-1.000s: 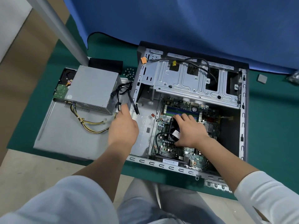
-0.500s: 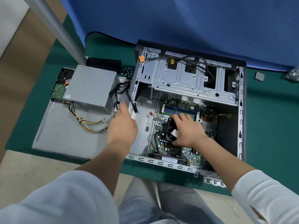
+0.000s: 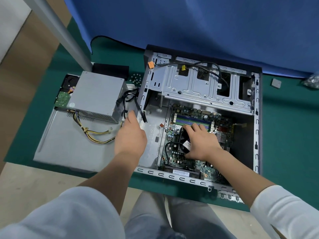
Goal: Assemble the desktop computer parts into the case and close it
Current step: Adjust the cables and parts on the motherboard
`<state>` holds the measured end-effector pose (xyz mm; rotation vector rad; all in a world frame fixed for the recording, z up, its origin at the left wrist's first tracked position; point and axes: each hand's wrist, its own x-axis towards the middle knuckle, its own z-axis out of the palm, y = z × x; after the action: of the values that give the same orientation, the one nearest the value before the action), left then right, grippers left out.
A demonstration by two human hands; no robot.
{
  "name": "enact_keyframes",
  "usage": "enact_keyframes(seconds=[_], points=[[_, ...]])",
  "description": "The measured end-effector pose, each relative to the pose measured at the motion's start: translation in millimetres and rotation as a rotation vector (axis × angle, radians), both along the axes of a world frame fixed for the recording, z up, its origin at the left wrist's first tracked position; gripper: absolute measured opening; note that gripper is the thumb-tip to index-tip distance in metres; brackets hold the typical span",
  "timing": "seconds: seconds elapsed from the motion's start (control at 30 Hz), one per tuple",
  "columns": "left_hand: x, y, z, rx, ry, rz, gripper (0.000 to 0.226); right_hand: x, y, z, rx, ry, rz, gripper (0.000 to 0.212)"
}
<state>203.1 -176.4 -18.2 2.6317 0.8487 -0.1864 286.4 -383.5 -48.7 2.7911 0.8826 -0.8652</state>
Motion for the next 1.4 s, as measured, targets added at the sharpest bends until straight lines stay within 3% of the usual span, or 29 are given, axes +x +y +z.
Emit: enact_keyframes(seconds=[1.4], points=[[3, -2, 11, -0.028, 0.07, 0.002, 0.055, 7, -4, -7, 0.006, 0.028, 0.035, 0.102]])
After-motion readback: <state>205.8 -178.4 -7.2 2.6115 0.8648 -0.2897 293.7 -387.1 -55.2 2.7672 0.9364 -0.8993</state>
